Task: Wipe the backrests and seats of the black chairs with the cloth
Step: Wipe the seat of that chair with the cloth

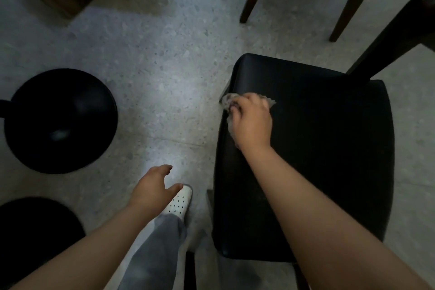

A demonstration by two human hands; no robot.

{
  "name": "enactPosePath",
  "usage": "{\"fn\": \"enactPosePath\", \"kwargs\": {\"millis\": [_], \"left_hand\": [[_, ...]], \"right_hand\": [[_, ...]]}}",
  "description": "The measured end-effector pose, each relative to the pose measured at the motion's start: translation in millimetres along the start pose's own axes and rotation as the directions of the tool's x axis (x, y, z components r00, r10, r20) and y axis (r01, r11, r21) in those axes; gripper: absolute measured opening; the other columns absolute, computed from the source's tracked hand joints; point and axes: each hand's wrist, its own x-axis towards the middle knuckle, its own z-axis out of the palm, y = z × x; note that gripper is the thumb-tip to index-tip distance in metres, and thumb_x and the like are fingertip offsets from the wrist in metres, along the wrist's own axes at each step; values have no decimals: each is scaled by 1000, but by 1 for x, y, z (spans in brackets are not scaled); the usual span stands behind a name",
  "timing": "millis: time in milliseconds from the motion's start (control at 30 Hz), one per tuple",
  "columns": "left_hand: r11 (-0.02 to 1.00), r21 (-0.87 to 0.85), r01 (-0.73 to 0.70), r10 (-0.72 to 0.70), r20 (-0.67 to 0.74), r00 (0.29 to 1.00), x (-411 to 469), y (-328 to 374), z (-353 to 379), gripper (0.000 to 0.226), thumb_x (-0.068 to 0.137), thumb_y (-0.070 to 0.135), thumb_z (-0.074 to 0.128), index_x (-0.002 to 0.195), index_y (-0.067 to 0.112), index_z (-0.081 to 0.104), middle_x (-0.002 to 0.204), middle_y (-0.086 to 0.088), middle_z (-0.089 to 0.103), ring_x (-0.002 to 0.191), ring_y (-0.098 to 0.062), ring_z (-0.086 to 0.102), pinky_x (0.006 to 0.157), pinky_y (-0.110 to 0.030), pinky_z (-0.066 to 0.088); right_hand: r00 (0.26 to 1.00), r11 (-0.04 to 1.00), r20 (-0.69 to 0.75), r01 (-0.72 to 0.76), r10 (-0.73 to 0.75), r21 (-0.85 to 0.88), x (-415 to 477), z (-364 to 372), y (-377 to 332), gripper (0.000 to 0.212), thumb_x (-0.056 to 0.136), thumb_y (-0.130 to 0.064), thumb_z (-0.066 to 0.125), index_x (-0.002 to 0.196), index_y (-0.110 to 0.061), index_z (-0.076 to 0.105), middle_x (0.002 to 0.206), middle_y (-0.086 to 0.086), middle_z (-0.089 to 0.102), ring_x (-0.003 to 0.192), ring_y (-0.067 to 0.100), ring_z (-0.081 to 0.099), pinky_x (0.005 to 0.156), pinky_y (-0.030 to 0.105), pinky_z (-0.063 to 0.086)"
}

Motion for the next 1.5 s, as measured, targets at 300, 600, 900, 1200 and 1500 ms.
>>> {"fn": "enactPosePath", "kwargs": {"millis": [300, 600, 900, 1200, 1500], "left_hand": [[999, -22, -24, 24, -11, 1000, 5, -3, -14, 61, 88, 41, 68, 141, 19, 47, 138, 0, 51, 119, -17, 55, 98, -31, 44], [997, -76, -26, 23, -42, 999, 10, 3, -17, 59, 88, 39, 69, 139, 18, 48, 136, -1, 53, 120, -17, 54, 100, -33, 45], [992, -110, -59, 52, -67, 996, 1, 30, -29, 58, 89, 38, 67, 140, 19, 48, 136, 0, 54, 121, -16, 54, 99, -29, 42], [977, -134, -168, 144, -172, 975, -61, 81, -85, 56, 90, 36, 66, 141, 20, 47, 136, 2, 53, 120, -14, 53, 97, -27, 42], [923, -120, -366, 317, -299, 900, -173, 155, -171, 57, 91, 37, 65, 142, 24, 45, 137, 8, 50, 120, -7, 50, 101, -23, 41]], "right_hand": [[957, 986, 270, 68, -108, 153, -129, 32, 0, 16, 83, -16, 62, 94, -14, 74, 95, 2, 68, 93, 25, 58, 86, 25, 43], [995, 994, -41, -85, 88, 65, 33, -11, 0, 20, 93, -14, 58, 108, -11, 70, 111, 10, 65, 104, 29, 57, 90, 31, 40], [964, 990, 267, -37, -1, 139, -62, -1, 9, 18, 83, -9, 60, 95, -8, 74, 96, 12, 68, 91, 30, 62, 87, 28, 40], [975, 910, 122, -218, 187, 353, -48, -101, -38, 18, 89, -14, 65, 104, -14, 73, 100, 2, 70, 91, 13, 64, 82, 22, 47], [992, 859, -61, -67, 113, 507, -56, -281, -89, 23, 92, -18, 64, 115, -18, 69, 106, -6, 67, 98, 3, 60, 87, 18, 47]]}}
